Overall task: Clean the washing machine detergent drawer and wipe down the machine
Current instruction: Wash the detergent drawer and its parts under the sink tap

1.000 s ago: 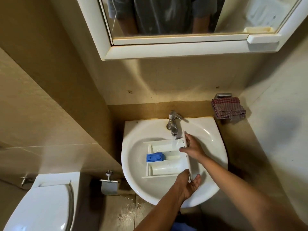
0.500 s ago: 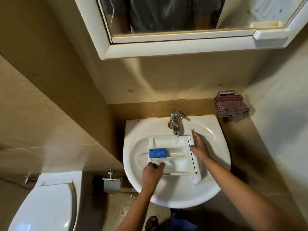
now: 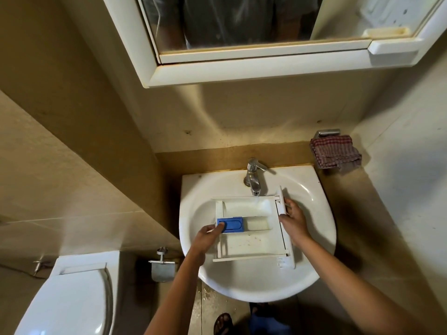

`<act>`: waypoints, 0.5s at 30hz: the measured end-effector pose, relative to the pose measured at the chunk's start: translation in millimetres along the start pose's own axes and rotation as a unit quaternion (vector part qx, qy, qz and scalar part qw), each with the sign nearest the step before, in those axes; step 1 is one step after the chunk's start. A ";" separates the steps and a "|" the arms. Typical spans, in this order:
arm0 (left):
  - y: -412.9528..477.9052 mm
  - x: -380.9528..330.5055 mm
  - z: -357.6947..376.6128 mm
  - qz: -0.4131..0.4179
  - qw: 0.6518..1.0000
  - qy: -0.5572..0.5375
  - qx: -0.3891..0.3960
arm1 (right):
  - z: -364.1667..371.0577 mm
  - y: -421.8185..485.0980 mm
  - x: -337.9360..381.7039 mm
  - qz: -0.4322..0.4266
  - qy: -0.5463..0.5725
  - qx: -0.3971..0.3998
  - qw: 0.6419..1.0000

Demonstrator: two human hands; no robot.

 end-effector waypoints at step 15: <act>4.1 -4.3 13.7 -0.008 0.993 -0.116 0.008 | 52.9 -28.6 23.5 -0.312 -0.444 -0.002 0.840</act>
Point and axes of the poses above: each hand's wrist, its own y-axis towards the middle knuckle, its own z-axis out of the palm, x = y × z, the point moved 4 cm from there along y, towards the middle knuckle, and after that the axes turned 3 degrees about z, right-handed, at the moved point
